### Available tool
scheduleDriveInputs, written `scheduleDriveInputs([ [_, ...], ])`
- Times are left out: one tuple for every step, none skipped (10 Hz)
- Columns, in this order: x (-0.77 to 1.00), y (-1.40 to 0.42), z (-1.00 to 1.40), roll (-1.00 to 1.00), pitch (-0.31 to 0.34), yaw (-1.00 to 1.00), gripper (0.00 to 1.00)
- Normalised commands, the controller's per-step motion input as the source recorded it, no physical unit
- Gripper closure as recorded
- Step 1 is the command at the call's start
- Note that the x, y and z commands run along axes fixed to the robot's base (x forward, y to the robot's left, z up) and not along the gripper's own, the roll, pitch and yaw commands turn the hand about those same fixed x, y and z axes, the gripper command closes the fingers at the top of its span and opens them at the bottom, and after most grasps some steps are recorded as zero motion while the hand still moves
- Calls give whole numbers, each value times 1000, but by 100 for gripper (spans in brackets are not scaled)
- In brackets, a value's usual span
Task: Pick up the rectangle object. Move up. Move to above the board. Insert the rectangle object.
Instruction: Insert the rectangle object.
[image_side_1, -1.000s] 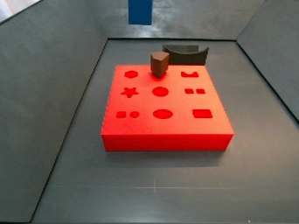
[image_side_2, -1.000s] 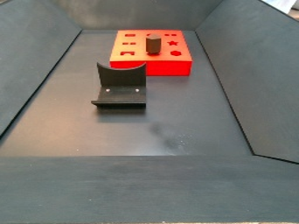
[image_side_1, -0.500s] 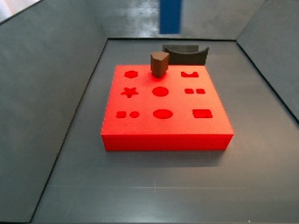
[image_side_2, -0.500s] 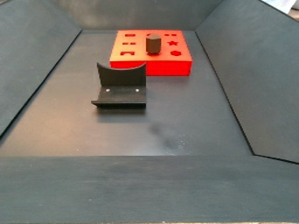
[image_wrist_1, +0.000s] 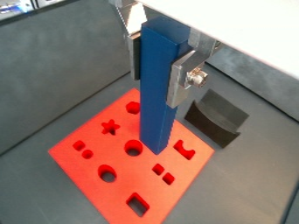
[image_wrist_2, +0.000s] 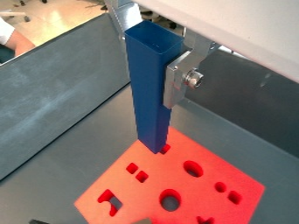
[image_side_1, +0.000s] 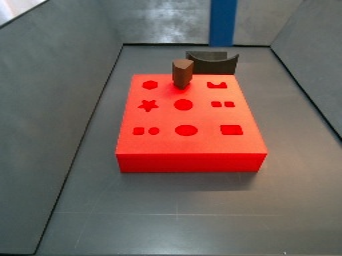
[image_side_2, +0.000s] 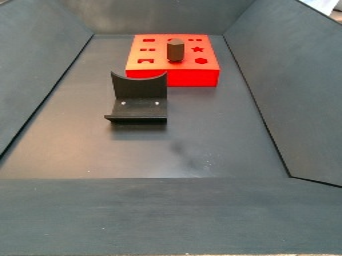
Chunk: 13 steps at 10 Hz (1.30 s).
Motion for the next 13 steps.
scheduleDriveInputs([
  [946,-374,-303,274,97,0,100],
  [920,-454,-334,201,89,0,100],
  [940,-449,-391,151,84,0,100],
  [977,-391,-469,117,97,0,100],
  [977,-349,-523,127,119,0,100],
  [960,-220,-569,223,187,31,100],
  [857,-223,-451,277,256,20,100],
  [823,-271,-429,251,260,11,100],
  [586,-157,-354,136,149,31,100],
  [443,0,-323,0,0,111,100],
  [289,0,-383,-27,-90,160,100],
  [223,0,-340,0,-100,240,100],
  [103,0,-289,-14,-94,131,100],
])
